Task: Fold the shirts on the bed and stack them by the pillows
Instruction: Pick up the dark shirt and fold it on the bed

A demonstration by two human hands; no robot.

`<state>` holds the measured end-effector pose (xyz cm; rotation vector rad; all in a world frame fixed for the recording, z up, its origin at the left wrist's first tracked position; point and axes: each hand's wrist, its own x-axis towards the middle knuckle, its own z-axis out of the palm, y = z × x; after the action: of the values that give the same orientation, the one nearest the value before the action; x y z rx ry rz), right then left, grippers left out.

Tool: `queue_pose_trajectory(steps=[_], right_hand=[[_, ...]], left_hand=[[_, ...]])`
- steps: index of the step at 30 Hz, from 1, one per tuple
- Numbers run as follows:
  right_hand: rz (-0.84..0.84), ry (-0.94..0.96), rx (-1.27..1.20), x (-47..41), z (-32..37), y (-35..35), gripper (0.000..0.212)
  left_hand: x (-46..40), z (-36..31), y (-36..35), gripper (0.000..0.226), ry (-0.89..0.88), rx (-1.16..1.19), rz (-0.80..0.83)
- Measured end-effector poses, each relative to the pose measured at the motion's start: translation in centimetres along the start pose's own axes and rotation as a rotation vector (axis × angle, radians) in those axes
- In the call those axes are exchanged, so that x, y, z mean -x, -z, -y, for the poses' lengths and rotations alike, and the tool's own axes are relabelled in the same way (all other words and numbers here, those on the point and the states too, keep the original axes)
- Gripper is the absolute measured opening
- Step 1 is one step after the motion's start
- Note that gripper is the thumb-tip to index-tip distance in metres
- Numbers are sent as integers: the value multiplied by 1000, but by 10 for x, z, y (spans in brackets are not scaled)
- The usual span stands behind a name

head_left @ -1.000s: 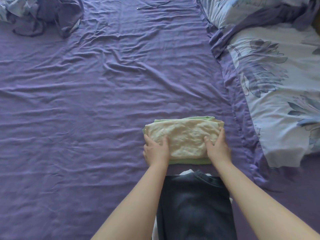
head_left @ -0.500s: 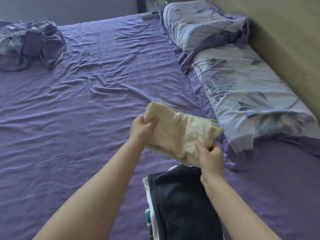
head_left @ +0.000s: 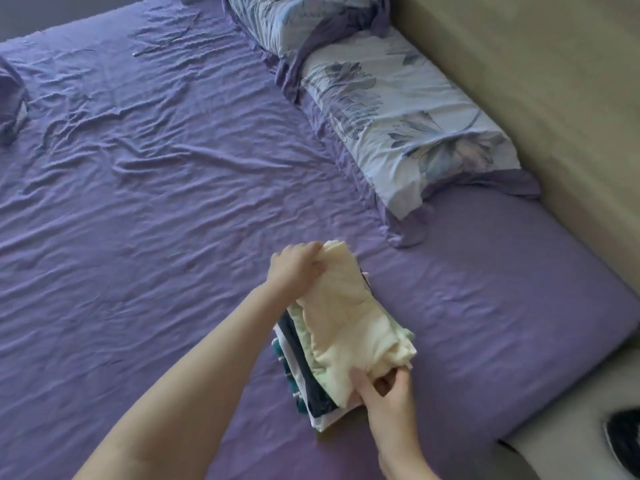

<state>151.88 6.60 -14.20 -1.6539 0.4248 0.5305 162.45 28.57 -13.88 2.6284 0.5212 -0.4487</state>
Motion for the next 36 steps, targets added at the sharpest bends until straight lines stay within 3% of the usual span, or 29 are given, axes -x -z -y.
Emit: queue_pose_trajectory(steps=[2, 4, 6, 8, 10, 13, 16, 19, 21, 22, 24, 26, 28, 32, 36], right_hand=[[-23, 19, 83, 1, -14, 15, 66], [-93, 141, 258, -2, -19, 28, 83], [-206, 386, 538, -5, -16, 39, 84], [-246, 709, 745, -11, -9, 42, 67], [-137, 901, 883, -20, -5, 36, 56], [71, 952, 1135, -36, -16, 22, 51], [175, 874, 1364, -45, -38, 16, 54], [199, 857, 1306, -60, -35, 19, 57], [187, 750, 1117, -81, -18, 22, 65], [181, 642, 1030, -94, -8, 23, 73], [276, 343, 894, -120, 8, 24, 90], [435, 62, 736, -139, 13, 18, 105], [504, -87, 625, -150, 9, 10, 116], [470, -135, 550, -157, -4, 2, 125], [469, -139, 402, -157, -3, 2, 122]], left_hand=[[10, -2, -26, 53, -47, -199, -92], [21, -3, -45, 60, -151, -278, -213], [28, -1, -58, 54, -264, -317, -236], [32, 1, -69, 53, -277, -332, -133], [34, 3, -77, 64, -227, -331, -51], [31, 11, -85, 69, -179, -288, -24], [26, 19, -85, 57, -175, -198, 4], [35, 23, -87, 57, -93, -92, -184], [52, 25, -89, 79, 212, 211, -331], [60, 26, -89, 96, 408, 441, -325], [74, 28, -90, 126, 721, 937, -170], [84, 29, -97, 136, 838, 1292, -17], [88, 29, -104, 138, 860, 1439, 61], [88, 31, -114, 135, 836, 1537, 52], [88, 27, -114, 107, 680, 1624, 1]])
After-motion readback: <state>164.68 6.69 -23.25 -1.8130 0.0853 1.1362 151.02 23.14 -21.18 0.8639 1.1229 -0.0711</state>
